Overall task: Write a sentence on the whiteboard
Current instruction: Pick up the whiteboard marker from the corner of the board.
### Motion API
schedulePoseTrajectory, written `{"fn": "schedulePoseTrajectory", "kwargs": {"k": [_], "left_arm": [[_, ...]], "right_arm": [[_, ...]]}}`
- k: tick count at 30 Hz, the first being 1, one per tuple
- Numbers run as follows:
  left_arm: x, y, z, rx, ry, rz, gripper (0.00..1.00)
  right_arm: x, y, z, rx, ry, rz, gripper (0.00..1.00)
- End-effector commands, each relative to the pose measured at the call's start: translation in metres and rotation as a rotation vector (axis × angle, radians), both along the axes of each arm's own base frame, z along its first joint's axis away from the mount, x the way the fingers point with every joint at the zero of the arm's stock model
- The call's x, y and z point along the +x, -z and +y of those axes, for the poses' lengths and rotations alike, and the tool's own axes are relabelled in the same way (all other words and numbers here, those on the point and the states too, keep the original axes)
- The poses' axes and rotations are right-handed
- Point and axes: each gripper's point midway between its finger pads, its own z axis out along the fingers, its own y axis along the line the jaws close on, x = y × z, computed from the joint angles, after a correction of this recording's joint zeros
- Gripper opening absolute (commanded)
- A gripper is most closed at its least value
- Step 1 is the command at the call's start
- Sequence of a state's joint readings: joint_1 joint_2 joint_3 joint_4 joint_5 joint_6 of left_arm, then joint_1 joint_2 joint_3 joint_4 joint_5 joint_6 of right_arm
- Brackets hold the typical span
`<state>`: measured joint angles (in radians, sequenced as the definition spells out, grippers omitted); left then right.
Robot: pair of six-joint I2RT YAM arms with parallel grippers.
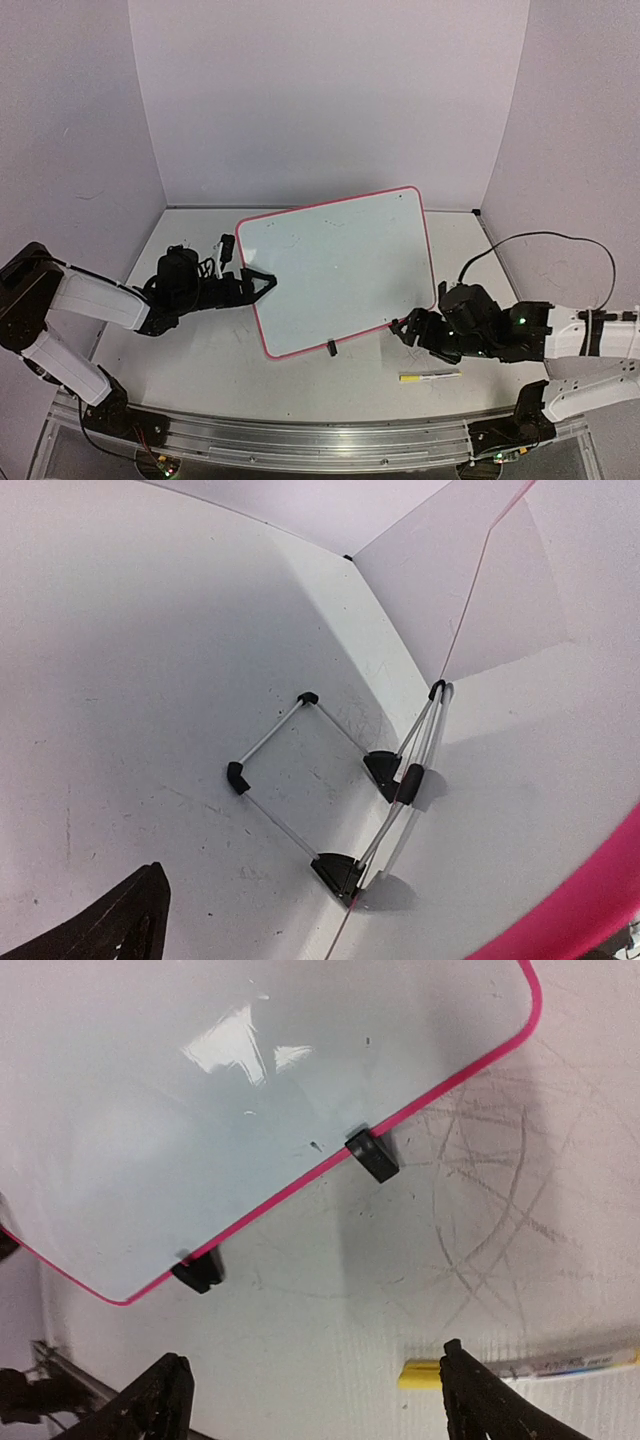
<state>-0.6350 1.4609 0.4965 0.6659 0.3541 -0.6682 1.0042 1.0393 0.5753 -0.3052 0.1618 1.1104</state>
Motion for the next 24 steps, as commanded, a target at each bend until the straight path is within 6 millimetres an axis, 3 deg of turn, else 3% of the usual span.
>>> {"fn": "schedulePoseTrajectory", "kwargs": {"k": [1, 4, 9, 14, 20, 24], "left_arm": [[-0.001, -0.020, 0.006, -0.009, -0.029, -0.034, 1.00], [-0.002, -0.030, 0.007, -0.002, -0.026, -0.056, 0.99], [-0.007, -0.045, 0.015, 0.013, -0.036, -0.089, 0.99], [-0.012, -0.066, 0.033, 0.063, -0.089, -0.133, 1.00], [-0.021, -0.090, 0.051, 0.130, -0.122, -0.179, 0.99], [-0.029, -0.106, 0.054, 0.143, -0.099, -0.206, 0.99]], "right_arm": [[-0.031, 0.025, -0.044, 0.153, 0.376, 0.276, 0.88], [-0.038, 0.033, -0.062, 0.160, 0.529, 0.336, 0.98], [-0.044, 0.050, -0.079, -0.036, 0.658, 0.414, 0.98], [-0.053, 0.080, -0.080, -0.139, 0.740, 0.572, 0.93], [-0.029, 0.084, -0.081, -0.202, 0.768, 0.562, 0.75], [-0.028, 0.095, -0.079, -0.246, 0.781, 0.609, 0.69]]}}
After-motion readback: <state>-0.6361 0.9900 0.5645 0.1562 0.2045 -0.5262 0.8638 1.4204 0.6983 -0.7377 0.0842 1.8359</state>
